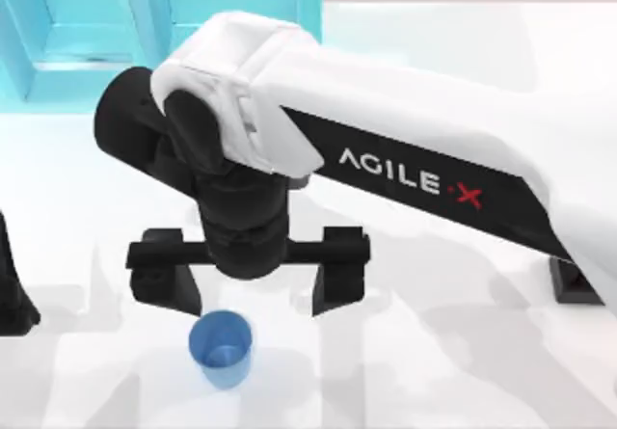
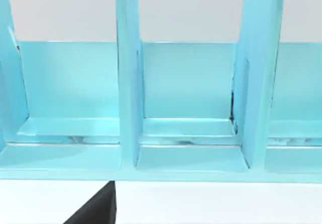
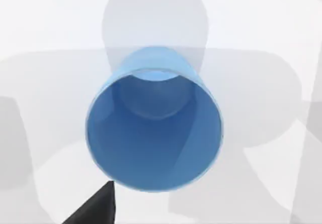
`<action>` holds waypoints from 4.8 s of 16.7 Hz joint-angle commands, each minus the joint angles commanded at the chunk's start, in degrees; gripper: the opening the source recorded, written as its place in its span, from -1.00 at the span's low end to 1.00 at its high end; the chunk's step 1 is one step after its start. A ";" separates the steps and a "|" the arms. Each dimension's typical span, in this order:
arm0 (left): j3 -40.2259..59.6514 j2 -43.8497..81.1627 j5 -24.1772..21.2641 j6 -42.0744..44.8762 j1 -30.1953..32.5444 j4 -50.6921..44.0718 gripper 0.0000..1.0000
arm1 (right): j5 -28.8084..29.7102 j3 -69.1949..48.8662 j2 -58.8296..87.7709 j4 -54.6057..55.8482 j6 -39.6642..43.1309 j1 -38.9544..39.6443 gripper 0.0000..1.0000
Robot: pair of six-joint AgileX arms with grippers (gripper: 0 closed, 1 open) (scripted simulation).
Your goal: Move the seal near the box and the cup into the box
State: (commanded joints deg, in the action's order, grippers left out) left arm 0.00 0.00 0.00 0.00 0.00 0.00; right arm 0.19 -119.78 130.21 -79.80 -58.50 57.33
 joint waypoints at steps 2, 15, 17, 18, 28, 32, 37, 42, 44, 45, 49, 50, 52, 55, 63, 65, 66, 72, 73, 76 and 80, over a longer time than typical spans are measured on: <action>0.00 0.00 0.00 0.00 0.00 0.00 1.00 | 0.02 -0.24 0.33 0.34 -0.70 0.71 1.00; 0.00 0.00 0.00 0.00 0.00 0.00 1.00 | 0.04 14.17 2.19 16.72 -0.80 0.79 1.00; 0.00 0.00 0.00 0.00 0.00 0.00 1.00 | 0.04 14.65 2.31 17.21 -0.83 0.82 1.00; 0.00 0.00 0.00 0.00 0.00 0.00 1.00 | 0.04 14.65 2.31 17.21 -0.83 0.82 1.00; 0.00 0.00 0.00 0.00 0.00 0.00 1.00 | 0.04 14.65 2.31 17.21 -0.83 0.82 -0.36; 0.00 0.00 0.00 0.00 0.00 0.00 1.00 | 0.04 14.65 2.31 17.21 -0.83 0.82 -0.96; 0.00 0.00 0.00 0.00 0.00 0.00 1.00 | 0.04 14.65 2.31 17.21 -0.83 0.82 -1.00; 0.00 0.00 0.00 0.00 0.00 0.00 1.00 | 0.05 14.72 2.08 17.14 -0.80 0.63 -1.00; 0.00 0.00 0.00 0.00 0.00 0.00 1.00 | 0.09 15.91 -0.07 16.20 0.01 -0.29 -1.00; 0.00 0.00 0.00 0.00 0.00 0.00 1.00 | 0.10 16.94 -2.05 15.38 0.69 -1.02 -1.00; 0.00 0.00 0.00 0.00 0.00 0.00 1.00 | -0.03 22.35 -12.92 10.75 4.41 -4.59 -1.00; 0.00 0.00 0.00 0.00 0.00 0.00 1.00 | -0.07 23.68 -15.48 9.52 5.34 -5.42 -1.00; 0.00 0.00 0.00 0.00 0.00 0.00 1.00 | -0.14 25.85 -19.20 7.49 6.82 -6.74 -1.00; 0.00 0.00 0.00 0.00 0.00 0.00 1.00 | -0.16 26.76 -20.48 6.62 7.43 -7.28 -1.00; 0.00 0.00 0.00 0.00 0.00 0.00 1.00 | -2.58 26.47 -21.89 8.91 16.32 -15.64 -1.00; 0.00 0.00 0.00 0.00 0.00 0.00 1.00 | -3.96 27.11 -22.82 10.03 23.97 -22.89 -1.00; 0.00 0.00 0.00 0.00 0.00 0.00 1.00 | -4.53 27.65 -23.28 10.49 28.48 -27.13 -1.00; 0.00 0.00 0.00 0.00 0.00 0.00 1.00 | -4.93 34.16 -27.06 11.96 59.72 -56.21 -1.00; 0.00 0.00 0.00 0.00 0.00 0.00 1.00 | -4.56 35.61 -27.91 12.02 64.80 -61.09 -1.00; 0.00 0.00 0.00 0.00 0.00 0.00 1.00 | -3.20 40.19 -30.80 12.03 79.49 -74.77 -1.00; 0.00 0.00 0.00 0.00 0.00 0.00 1.00 | -2.00 45.98 -35.02 11.94 93.92 -89.85 -1.00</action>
State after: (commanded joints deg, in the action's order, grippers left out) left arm 0.00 0.00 0.00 0.00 0.00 0.00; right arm -1.81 -73.80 95.19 -67.87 35.42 -32.52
